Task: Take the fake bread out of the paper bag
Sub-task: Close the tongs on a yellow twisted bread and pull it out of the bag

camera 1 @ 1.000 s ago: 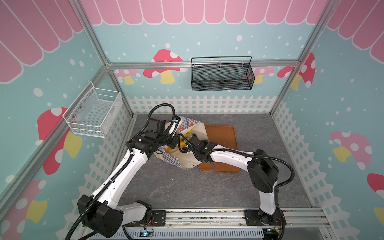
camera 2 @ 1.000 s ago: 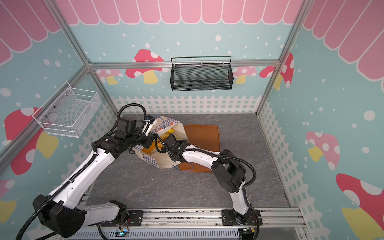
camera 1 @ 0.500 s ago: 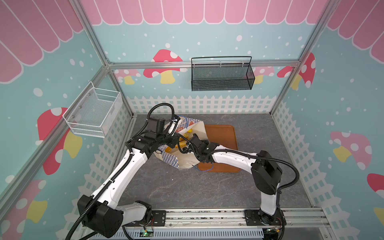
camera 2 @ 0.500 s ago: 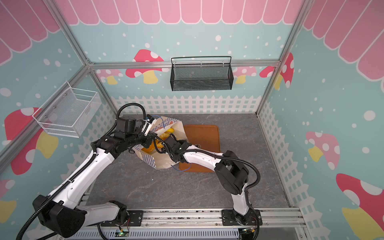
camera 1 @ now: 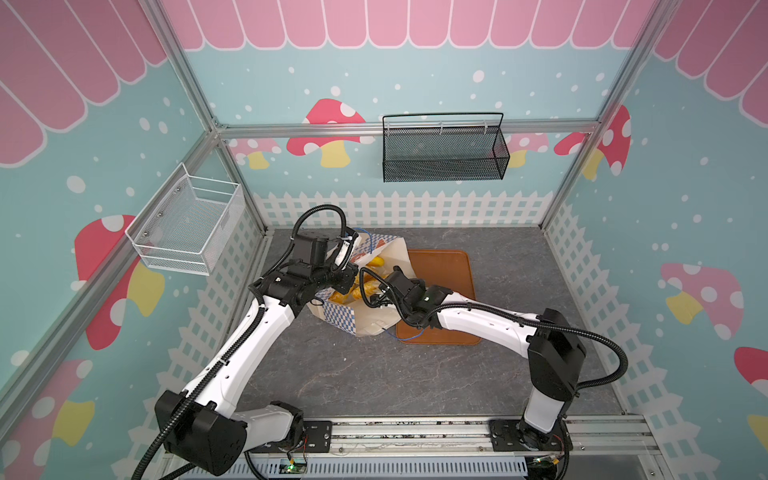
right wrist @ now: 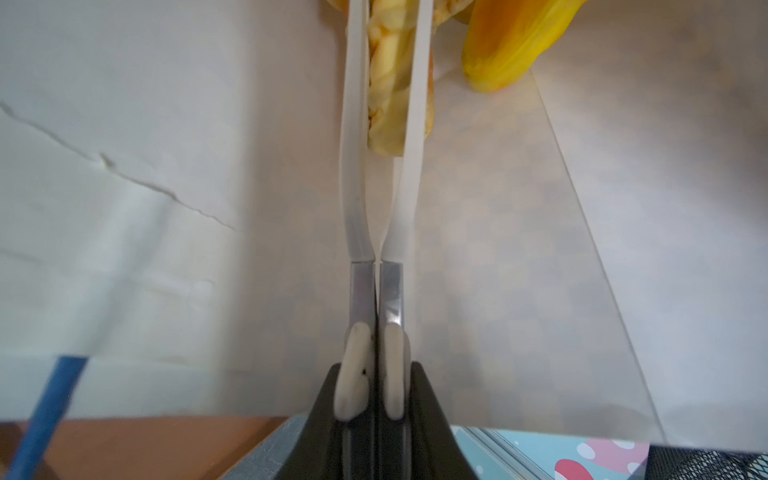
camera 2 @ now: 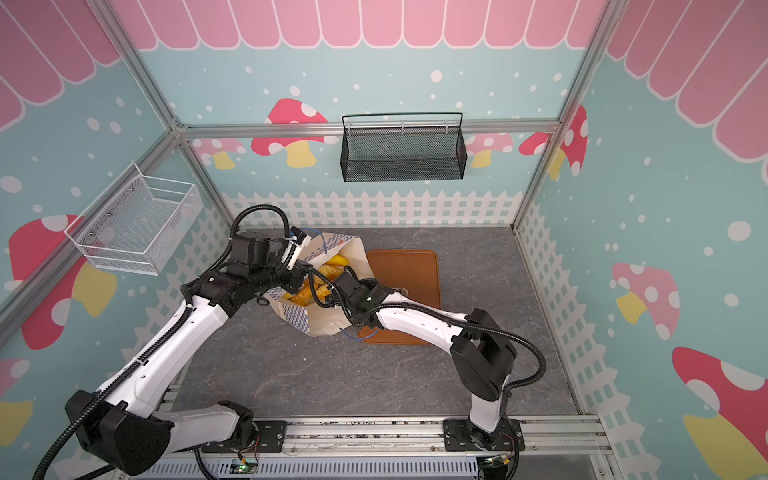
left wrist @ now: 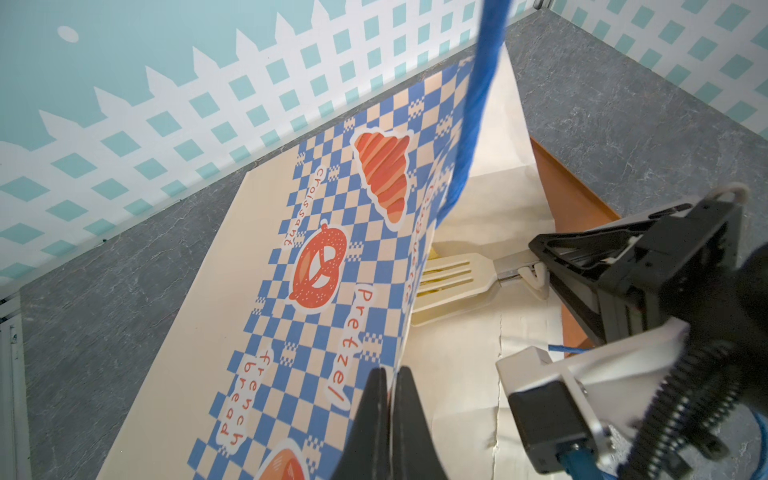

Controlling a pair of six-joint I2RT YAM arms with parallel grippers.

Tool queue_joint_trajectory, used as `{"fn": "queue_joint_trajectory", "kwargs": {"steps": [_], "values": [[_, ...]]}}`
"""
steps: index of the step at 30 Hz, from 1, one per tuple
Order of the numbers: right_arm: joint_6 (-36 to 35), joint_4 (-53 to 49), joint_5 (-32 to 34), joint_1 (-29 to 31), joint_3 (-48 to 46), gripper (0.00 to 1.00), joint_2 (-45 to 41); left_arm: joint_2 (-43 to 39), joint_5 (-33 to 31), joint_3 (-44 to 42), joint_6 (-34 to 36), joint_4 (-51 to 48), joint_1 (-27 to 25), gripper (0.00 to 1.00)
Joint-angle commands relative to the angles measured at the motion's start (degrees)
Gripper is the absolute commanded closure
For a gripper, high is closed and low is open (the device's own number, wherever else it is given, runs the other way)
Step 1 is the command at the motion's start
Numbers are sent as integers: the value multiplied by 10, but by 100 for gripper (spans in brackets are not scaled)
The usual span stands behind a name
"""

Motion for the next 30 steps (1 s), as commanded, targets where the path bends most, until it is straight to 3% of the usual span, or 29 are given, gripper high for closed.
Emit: {"fn": "queue_joint_trajectory", "kwargs": {"steps": [1, 10, 17, 30], "values": [[22, -1, 10, 5, -5, 89, -37, 5, -14, -4, -7, 8, 5, 100], [47, -38, 12, 7, -24, 90, -97, 12, -23, 0, -15, 9, 10, 100], [110, -92, -36, 10, -8, 90, -149, 19, -33, 2, -21, 9, 18, 100], [204, -149, -35, 10, -31, 91, -220, 27, -33, 5, -34, 15, 41, 100]]}}
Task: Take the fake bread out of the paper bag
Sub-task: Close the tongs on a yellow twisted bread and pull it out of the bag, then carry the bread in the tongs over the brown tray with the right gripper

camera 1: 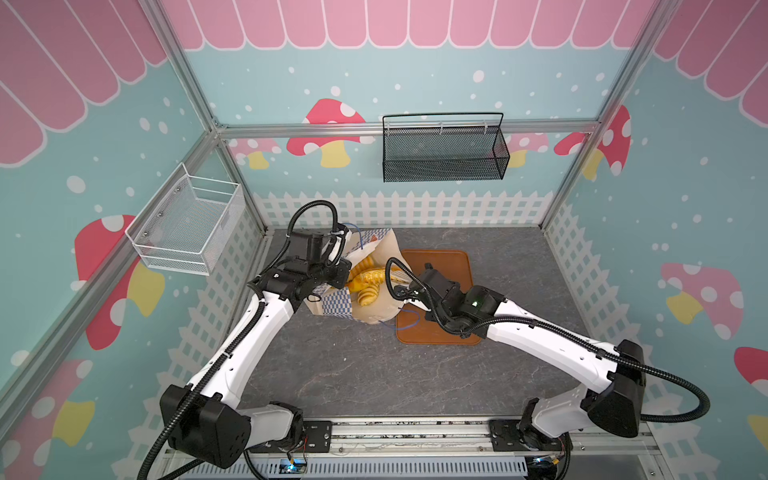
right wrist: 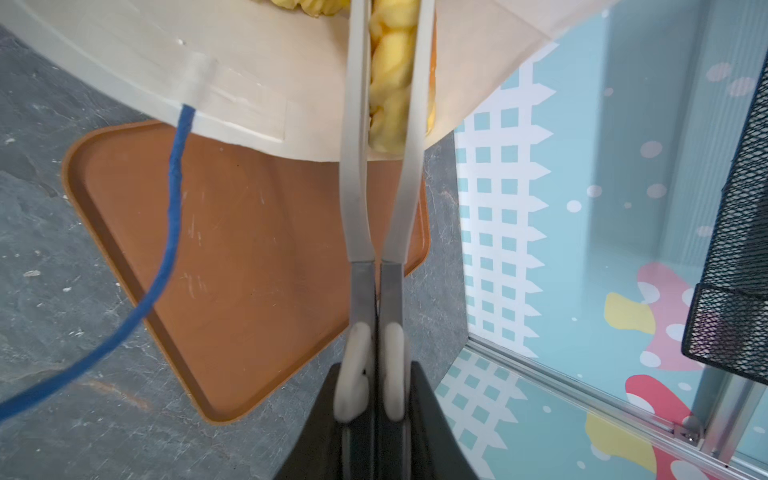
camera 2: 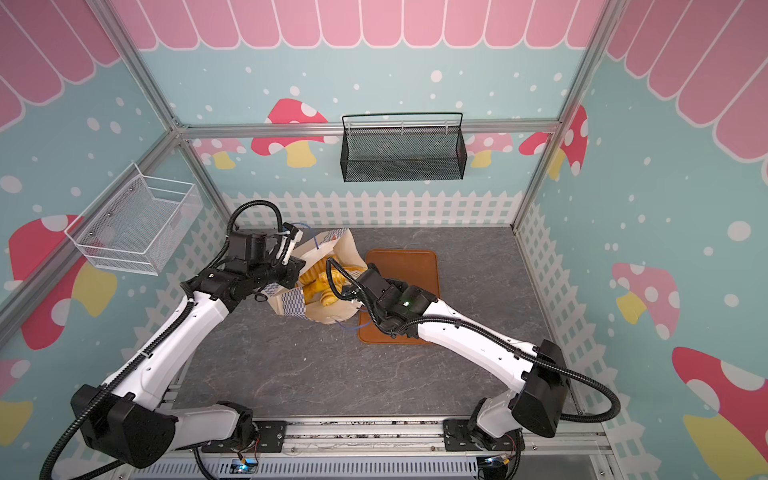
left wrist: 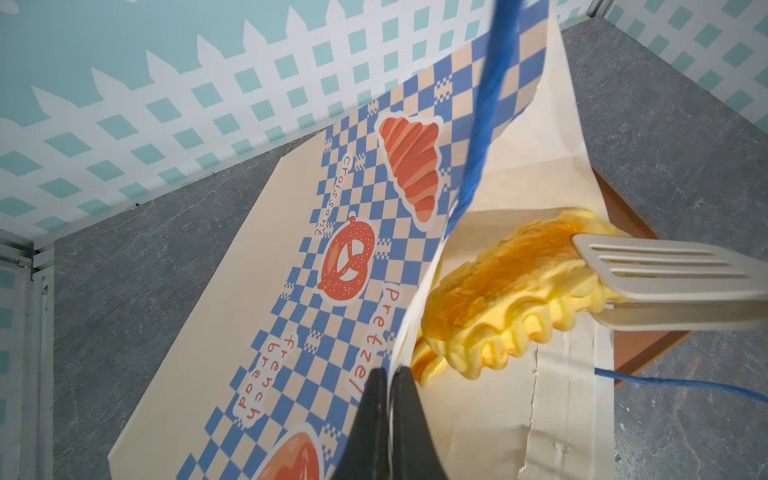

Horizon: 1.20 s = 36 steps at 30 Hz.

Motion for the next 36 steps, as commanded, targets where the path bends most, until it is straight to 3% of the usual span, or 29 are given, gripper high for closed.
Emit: {"fn": "queue_joint_trajectory", "kwargs": {"steps": [1, 22, 29, 36], "values": [[47, -3, -5, 5, 3, 91, -31, 9, -12, 5, -5, 2, 6, 100], [137, 26, -73, -47, -19, 91, -109, 53, -52, 28, -36, -21, 14, 100], [159, 58, -155, -114, -25, 92, -140, 57, -55, 29, -41, -24, 18, 100], [199, 60, -245, -176, -46, 92, -116, 53, -49, 28, -41, -24, 18, 100]]}}
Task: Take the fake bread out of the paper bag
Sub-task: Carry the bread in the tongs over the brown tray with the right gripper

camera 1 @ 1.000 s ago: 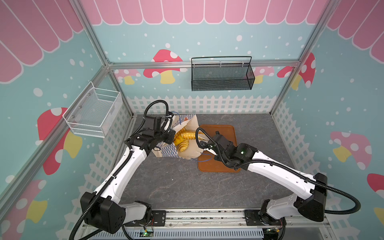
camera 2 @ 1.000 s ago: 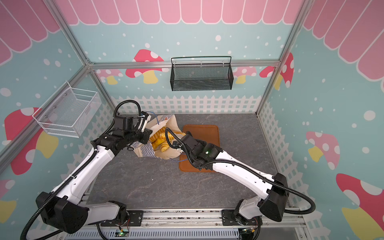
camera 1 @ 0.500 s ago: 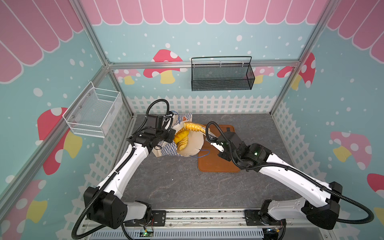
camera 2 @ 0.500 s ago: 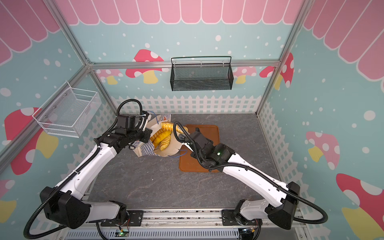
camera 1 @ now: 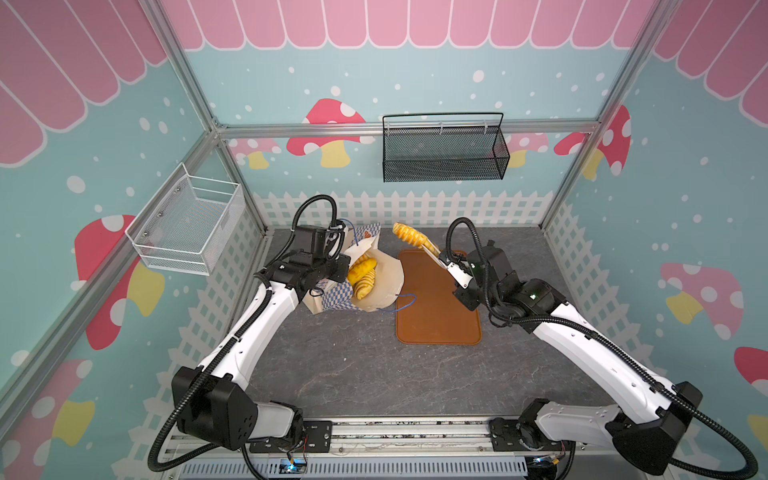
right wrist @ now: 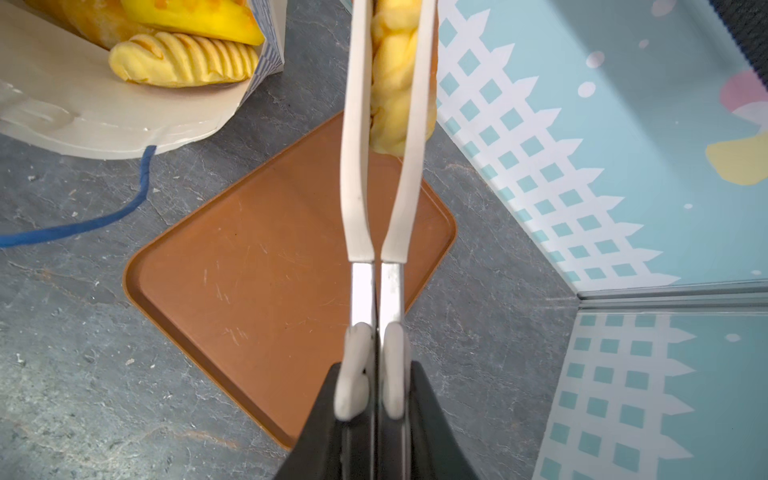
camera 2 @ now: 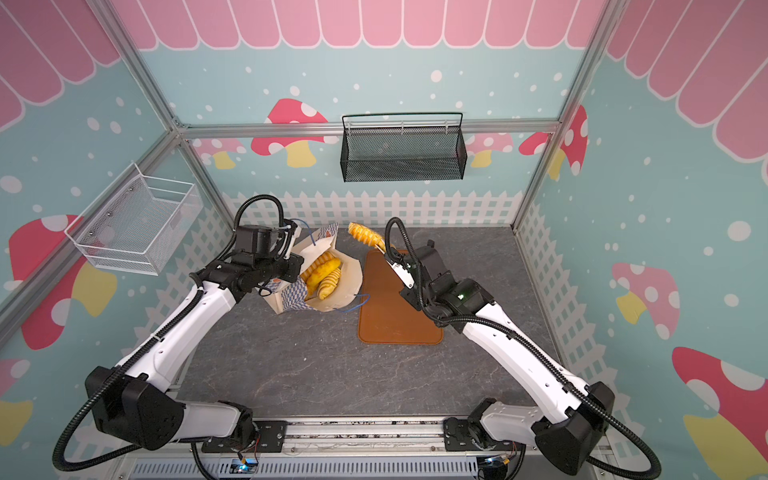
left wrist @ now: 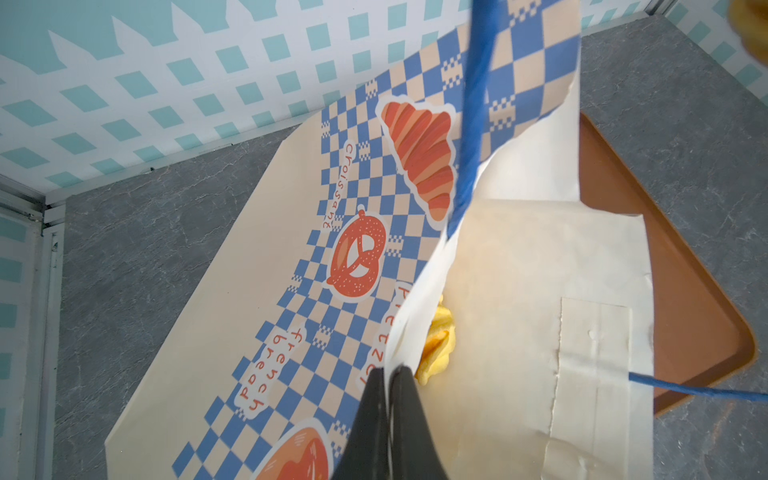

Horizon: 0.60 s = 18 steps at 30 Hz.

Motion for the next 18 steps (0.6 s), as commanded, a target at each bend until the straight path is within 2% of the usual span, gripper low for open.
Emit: {"fn": "queue_joint_trajectory", "kwargs": {"steps": [1, 6, 10, 18], "values": [[38, 28, -63, -11, -16, 92, 9, 5, -18, 5, -2, -24, 7, 100], [77, 32, -101, -49, -39, 93, 20, 1, -32, 5, 8, -34, 7, 100], [108, 52, -168, -89, -55, 93, 29, -1, -30, 7, 7, -33, 7, 100], [167, 98, -232, -109, -76, 93, 87, -7, -30, 5, 6, -33, 7, 100]]}}
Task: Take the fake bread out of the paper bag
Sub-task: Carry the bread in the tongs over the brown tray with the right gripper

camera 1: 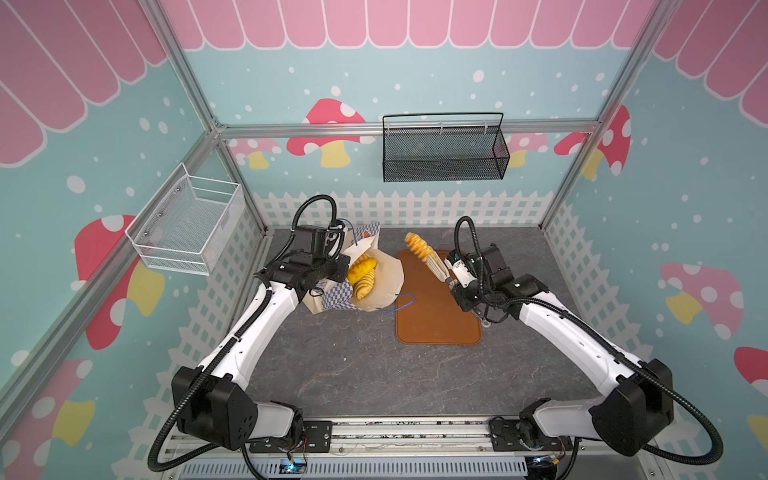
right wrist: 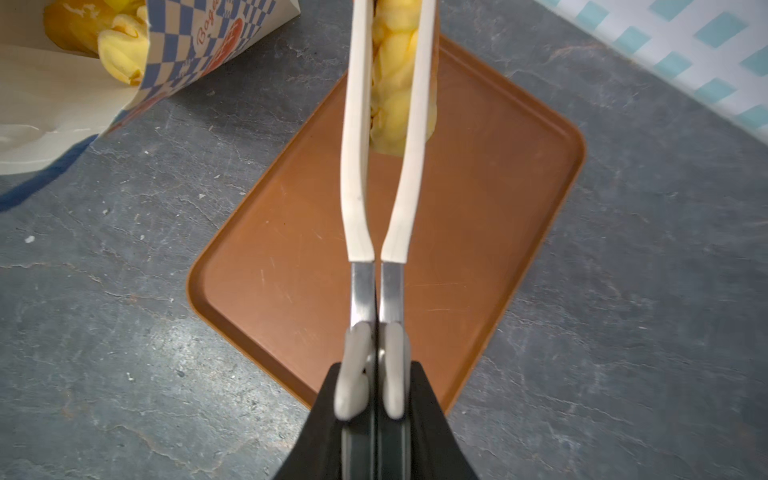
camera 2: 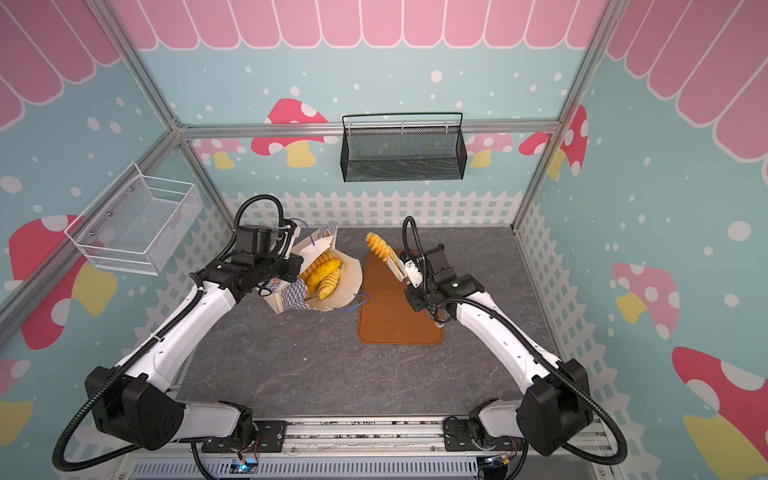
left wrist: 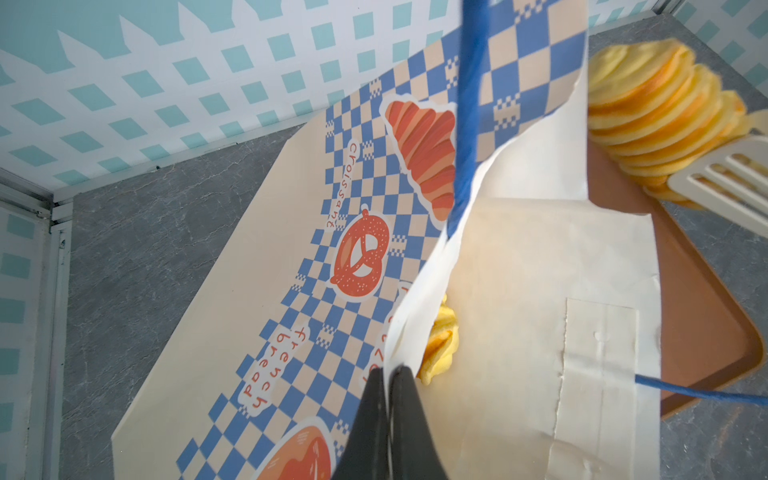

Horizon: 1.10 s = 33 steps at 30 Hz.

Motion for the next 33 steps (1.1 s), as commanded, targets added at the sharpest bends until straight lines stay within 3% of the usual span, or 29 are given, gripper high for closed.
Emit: {"fn": "queue_joint_trajectory", "kwargs": {"steps": [1, 22, 33], "values": [[42, 48, -49, -8, -2, 93, 21, -8, -23, 5, 5, -33, 7, 100], [142, 141, -223, -66, 0, 95, 171, -17, -18, -1, 7, -33, 7, 100], [159, 141, -274, -79, 53, 96, 248, -14, -14, -1, 7, -33, 7, 100]]}}
